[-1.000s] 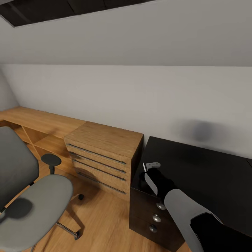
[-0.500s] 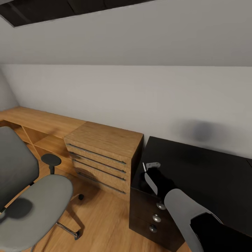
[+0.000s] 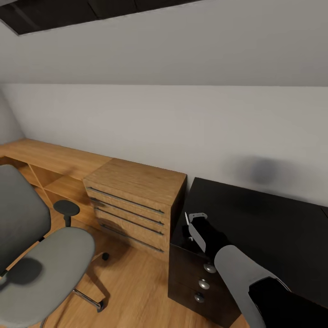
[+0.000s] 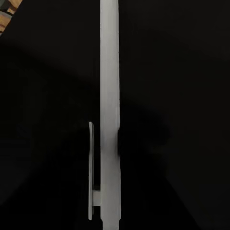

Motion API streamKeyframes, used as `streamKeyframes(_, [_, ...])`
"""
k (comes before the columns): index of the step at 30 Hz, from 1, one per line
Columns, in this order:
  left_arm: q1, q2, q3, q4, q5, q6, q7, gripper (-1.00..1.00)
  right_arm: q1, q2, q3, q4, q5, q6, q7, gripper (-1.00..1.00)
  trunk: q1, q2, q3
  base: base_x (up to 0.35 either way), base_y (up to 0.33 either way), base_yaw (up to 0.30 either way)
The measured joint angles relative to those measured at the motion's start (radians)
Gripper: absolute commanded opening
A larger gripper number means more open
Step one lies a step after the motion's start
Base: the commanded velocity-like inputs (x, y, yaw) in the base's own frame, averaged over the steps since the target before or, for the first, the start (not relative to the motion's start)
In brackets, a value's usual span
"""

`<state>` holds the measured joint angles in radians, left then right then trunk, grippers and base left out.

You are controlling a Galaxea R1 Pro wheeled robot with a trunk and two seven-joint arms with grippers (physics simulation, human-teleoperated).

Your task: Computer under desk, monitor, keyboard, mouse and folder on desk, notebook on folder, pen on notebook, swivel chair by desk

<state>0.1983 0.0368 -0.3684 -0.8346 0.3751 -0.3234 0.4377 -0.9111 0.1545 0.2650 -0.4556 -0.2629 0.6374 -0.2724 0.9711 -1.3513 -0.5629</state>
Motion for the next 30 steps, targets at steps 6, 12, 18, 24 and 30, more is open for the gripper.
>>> streamKeyframes(6, [0.0,0.0,0.0,0.0,0.0,0.0,0.0,1.0,0.0,0.0,0.001,0.0,0.0,0.0,0.001,-1.0,0.0,0.0,0.0,0.0,0.0,0.0])
streamKeyframes(12, [0.0,0.0,0.0,0.0,0.0,-0.001,0.001,1.0,0.0,0.0,0.002,0.0,-0.001,0.0,0.0,-1.0,0.0,0.0,0.0,0.0,0.0,0.0])
streamKeyframes(18, [0.0,0.0,0.0,0.0,-0.001,-0.002,0.002,1.0,0.0,-0.001,0.001,0.009,-0.004,-0.001,-0.001,-1.0,-0.008,0.014,0.006,0.0,0.0,0.0])
streamKeyframes(24, [0.0,0.0,0.0,0.0,-0.001,-0.002,0.002,1.0,0.0,-0.004,0.001,0.037,-0.005,-0.004,0.0,-1.0,-0.031,0.056,0.025,0.0,0.0,0.0])
streamKeyframes(30, [0.0,0.0,0.0,0.0,-0.001,0.005,0.0,1.0,0.0,-0.019,0.0,-0.014,-0.007,0.004,0.002,-1.0,-0.054,0.098,0.044,0.0,0.0,0.0])
